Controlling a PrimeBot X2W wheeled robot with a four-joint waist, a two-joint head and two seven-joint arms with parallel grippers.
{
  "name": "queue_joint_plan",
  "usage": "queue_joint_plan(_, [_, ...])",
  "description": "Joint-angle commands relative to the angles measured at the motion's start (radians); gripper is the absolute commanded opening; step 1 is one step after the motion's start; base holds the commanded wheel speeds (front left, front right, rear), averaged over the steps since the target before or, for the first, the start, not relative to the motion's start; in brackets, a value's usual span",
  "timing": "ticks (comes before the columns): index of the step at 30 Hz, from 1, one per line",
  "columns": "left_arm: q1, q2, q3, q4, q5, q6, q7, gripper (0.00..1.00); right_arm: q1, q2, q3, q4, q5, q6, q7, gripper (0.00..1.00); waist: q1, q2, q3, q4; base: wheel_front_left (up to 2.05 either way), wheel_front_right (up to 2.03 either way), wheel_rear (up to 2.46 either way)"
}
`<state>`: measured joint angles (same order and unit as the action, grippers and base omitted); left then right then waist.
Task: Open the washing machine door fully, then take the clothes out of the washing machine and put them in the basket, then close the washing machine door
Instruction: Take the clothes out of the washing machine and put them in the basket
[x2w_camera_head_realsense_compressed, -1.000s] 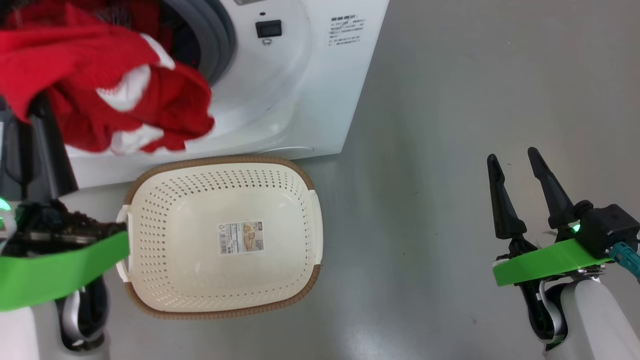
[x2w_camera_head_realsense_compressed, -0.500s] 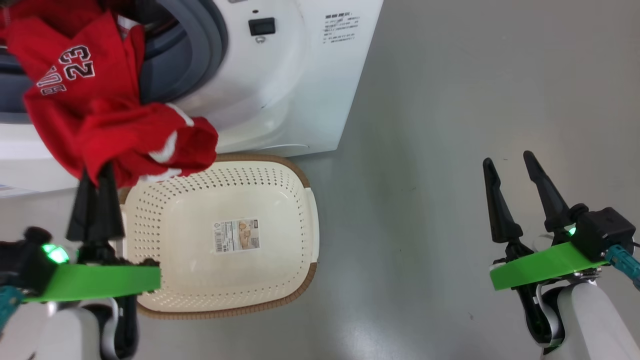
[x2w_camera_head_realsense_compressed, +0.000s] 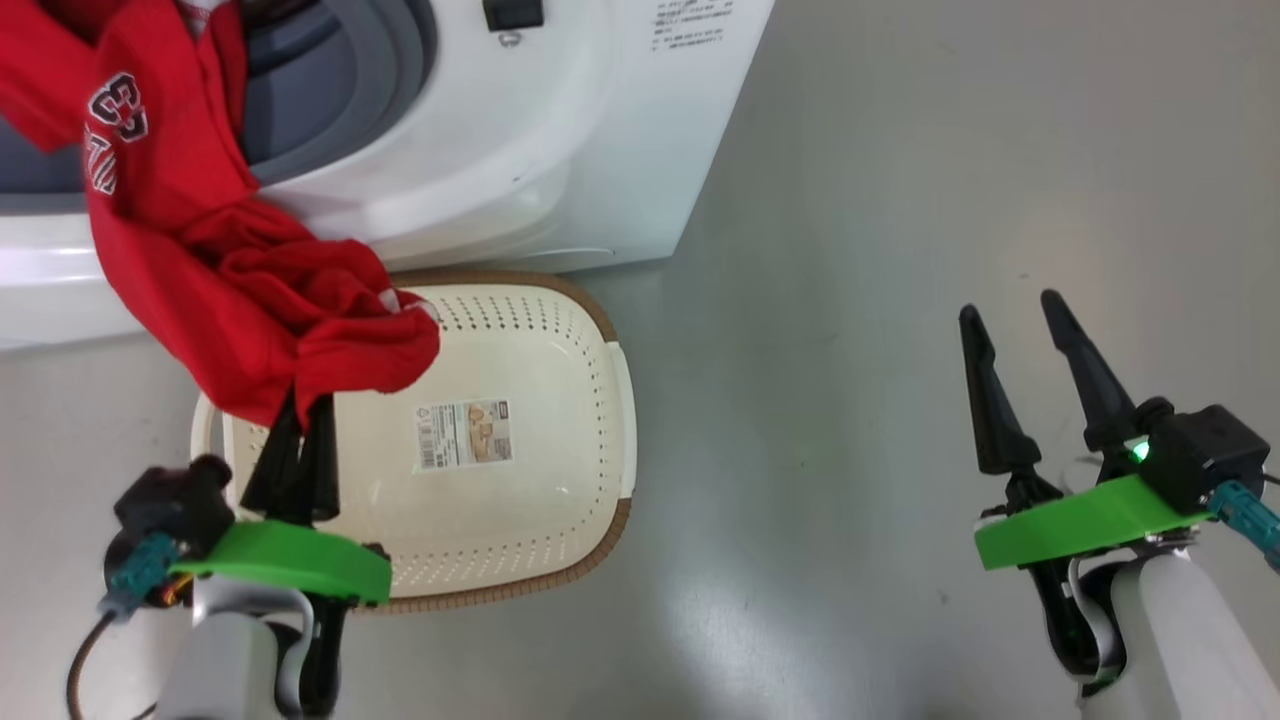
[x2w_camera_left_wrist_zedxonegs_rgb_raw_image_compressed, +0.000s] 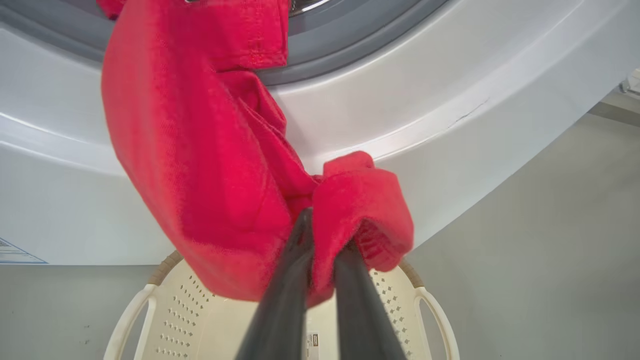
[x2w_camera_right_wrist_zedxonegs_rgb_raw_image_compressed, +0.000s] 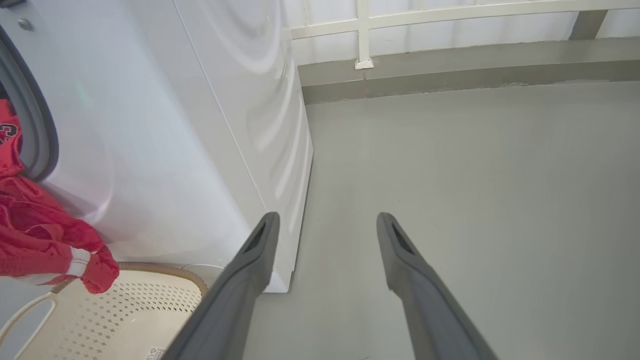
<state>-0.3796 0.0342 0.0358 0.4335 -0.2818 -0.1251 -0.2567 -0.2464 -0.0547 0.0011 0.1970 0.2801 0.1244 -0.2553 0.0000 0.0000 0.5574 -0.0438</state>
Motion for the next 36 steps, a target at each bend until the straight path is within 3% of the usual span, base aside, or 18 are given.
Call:
queue_joint_plan(1, [-0.017,0.017,0.023,0.004,0.001,-0.006,-0.005,0.17,-0.009,0.001,0.02,-0.029,-0.006,0.006,-0.006,1.0,0.0,0.0,0.023,0.0,0.0,0.0,0.0])
queue_joint_plan(4, [-0.053,0.021,0.013,0.053,0.001,-0.006,-0.005,0.35,-0.018,0.002,0.018,-0.032,-0.007,0.006,-0.006,1.0,0.0,0.0,0.042,0.001,0.0,0.0,0.0])
queue_joint_plan(5, [-0.064,0.023,0.012,0.064,0.001,-0.006,-0.005,0.48,-0.02,0.002,0.019,-0.033,-0.008,0.006,-0.006,1.0,0.0,0.0,0.049,0.0,0.0,0.0,0.0])
queue_joint_plan(6, [-0.075,0.025,0.012,0.074,0.001,-0.006,-0.005,0.8,-0.023,0.002,0.019,-0.035,-0.008,0.006,-0.006,1.0,0.0,0.0,0.055,0.0,0.0,0.0,0.0])
queue_joint_plan(7, [-0.083,0.027,0.011,0.083,0.001,-0.006,-0.005,1.0,-0.025,0.002,0.018,-0.035,-0.008,0.006,-0.006,1.0,0.0,0.0,0.059,-0.001,0.0,0.0,0.0])
queue_joint_plan(36, [-0.092,0.027,0.032,0.05,-0.009,-0.006,-0.005,1.0,-0.029,0.004,0.017,-0.021,-0.011,0.006,-0.006,1.0,0.0,0.0,0.015,0.014,0.0,0.0,0.0])
